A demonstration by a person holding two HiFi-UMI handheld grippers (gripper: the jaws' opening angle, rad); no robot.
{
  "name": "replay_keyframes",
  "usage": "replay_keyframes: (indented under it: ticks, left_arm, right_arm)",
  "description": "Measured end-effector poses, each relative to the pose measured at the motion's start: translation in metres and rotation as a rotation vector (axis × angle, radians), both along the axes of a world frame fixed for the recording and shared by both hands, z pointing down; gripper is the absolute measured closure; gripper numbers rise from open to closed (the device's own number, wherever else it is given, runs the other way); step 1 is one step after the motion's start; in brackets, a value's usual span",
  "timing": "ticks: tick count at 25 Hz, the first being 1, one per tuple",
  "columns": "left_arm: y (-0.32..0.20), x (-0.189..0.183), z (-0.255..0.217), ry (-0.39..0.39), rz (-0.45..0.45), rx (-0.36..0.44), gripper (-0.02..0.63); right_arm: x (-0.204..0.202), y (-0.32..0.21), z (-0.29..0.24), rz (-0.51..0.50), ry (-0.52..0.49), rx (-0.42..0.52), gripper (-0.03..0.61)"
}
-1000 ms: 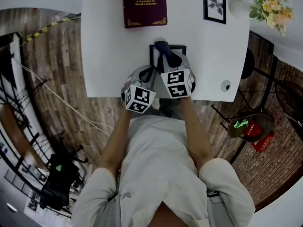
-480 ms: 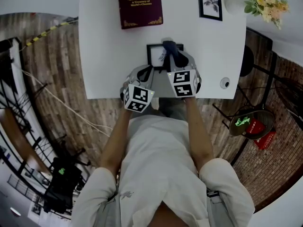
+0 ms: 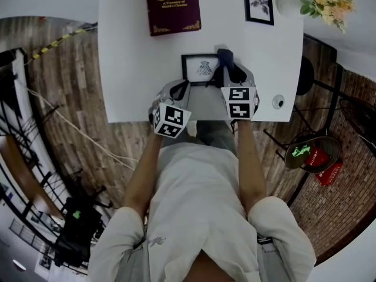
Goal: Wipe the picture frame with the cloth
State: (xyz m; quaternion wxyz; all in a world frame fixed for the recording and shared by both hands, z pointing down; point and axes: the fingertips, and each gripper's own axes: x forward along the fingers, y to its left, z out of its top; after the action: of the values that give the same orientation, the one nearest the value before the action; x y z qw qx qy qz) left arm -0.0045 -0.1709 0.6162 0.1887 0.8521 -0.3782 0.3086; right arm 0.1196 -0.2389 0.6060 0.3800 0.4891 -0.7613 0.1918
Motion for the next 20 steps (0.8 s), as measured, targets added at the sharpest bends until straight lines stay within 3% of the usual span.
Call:
replay_keyframes:
  ticks: [6, 13, 20]
  left_arm:
    - [0.002, -0.001, 0.001, 0.004, 0.008, -0.002, 0.594]
    - [0.006, -0.004, 0.001, 0.002, 0.015, -0.006, 0.594]
    - [0.007, -0.005, 0.001, 0.003, 0.025, 0.002, 0.594]
  right_arm:
    - [0.031, 0.005, 0.010, 0.049, 0.048, -0.031, 0.511]
    - [0.038, 0.008, 0.007, 0.080, 0.052, -0.024, 0.511]
    - [0.007, 0.017, -0.029, 0.040, 0.001, 0.038, 0.509]
